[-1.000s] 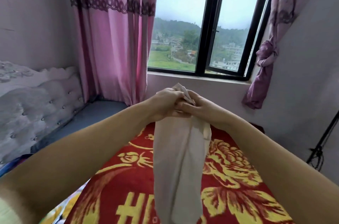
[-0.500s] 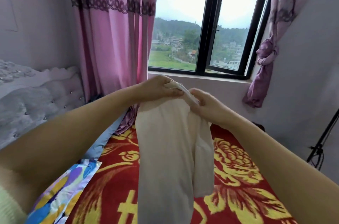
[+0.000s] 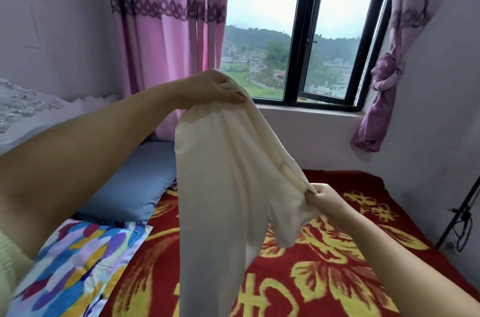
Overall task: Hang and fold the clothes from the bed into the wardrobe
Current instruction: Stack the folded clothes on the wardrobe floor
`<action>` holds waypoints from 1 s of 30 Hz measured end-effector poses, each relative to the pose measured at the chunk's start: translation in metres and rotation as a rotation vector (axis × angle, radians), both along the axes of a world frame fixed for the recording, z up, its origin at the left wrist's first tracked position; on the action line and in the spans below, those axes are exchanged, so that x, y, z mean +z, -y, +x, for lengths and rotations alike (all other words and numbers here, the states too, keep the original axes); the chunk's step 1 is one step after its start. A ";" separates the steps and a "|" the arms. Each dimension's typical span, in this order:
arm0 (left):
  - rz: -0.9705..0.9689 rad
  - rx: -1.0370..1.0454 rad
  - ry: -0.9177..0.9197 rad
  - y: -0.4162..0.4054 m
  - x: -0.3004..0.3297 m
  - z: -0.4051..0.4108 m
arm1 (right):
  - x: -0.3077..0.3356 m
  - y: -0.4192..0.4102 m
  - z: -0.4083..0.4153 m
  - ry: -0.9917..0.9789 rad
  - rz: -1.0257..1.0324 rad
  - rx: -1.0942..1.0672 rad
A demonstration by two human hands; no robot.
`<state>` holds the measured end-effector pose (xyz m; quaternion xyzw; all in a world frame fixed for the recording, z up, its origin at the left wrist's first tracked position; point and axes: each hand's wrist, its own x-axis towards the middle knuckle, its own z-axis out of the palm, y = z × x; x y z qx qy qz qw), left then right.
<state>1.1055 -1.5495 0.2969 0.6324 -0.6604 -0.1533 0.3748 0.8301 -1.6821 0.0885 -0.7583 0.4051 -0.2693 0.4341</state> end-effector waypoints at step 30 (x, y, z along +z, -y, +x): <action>0.404 -0.097 -0.300 -0.038 -0.022 0.085 | 0.004 -0.029 0.045 0.237 0.080 0.214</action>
